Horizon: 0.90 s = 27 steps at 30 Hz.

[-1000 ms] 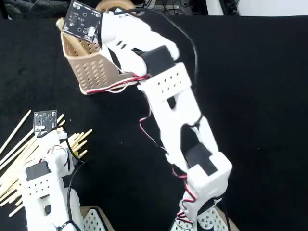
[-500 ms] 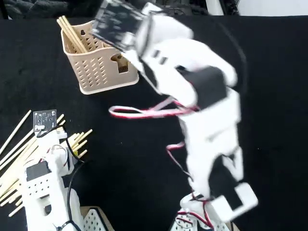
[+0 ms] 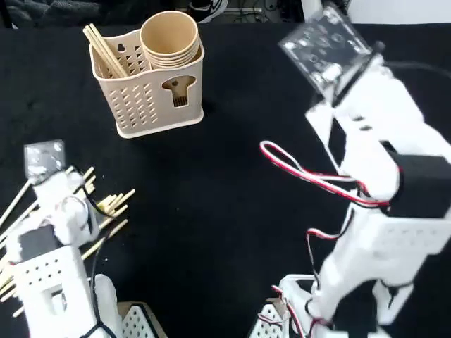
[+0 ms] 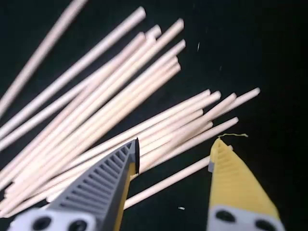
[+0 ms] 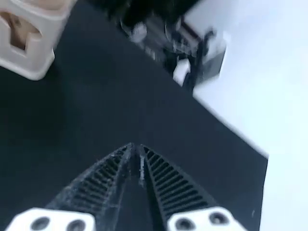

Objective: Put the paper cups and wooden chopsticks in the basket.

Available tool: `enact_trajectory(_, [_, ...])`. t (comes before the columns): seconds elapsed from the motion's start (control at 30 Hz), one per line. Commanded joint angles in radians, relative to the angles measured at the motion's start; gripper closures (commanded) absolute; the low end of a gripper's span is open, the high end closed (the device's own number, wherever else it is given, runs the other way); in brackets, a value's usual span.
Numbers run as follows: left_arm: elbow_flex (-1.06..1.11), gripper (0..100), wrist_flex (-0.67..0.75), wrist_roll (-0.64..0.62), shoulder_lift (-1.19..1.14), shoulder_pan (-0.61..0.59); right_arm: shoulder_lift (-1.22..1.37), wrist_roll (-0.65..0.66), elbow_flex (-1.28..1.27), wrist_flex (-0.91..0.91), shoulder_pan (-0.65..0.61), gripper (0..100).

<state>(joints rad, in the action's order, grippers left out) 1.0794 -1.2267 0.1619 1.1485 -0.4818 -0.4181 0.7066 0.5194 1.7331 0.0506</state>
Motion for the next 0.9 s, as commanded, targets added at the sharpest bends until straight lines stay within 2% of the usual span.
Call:
enact_trajectory(0.0, [-0.318, 75, -0.101, -0.052, -0.002, -0.004, -0.147, -0.012, -0.236, 0.025, 0.069, 98.7])
enact_trajectory(0.1, [-0.466, 75, -0.117, -0.089, -0.005, -0.002, -0.294, -0.038, -0.495, -0.051, 0.132, 98.7])
enact_trajectory(0.2, [-0.564, 75, -0.115, -0.100, -0.066, -0.001, -0.464, -0.077, -0.796, -0.229, 0.184, 98.7])
enact_trajectory(0.43, [-0.828, 75, -0.172, -0.153, -0.512, 0.124, -0.745, -0.141, -1.526, -0.643, 0.138, 98.3])
enact_trajectory(0.57, [-1.075, 75, -0.253, -0.206, -0.756, 0.214, -0.736, -0.189, -1.712, -0.766, 0.095, 98.4])
enact_trajectory(0.73, [-1.443, 70, -0.402, -0.284, -0.991, 0.237, -0.733, -0.305, -1.925, -0.999, 0.041, 98.5])
enact_trajectory(0.87, [-1.712, 69, -0.502, -0.288, -1.131, 0.242, -0.733, -0.247, -2.086, -1.217, 0.052, 98.5])
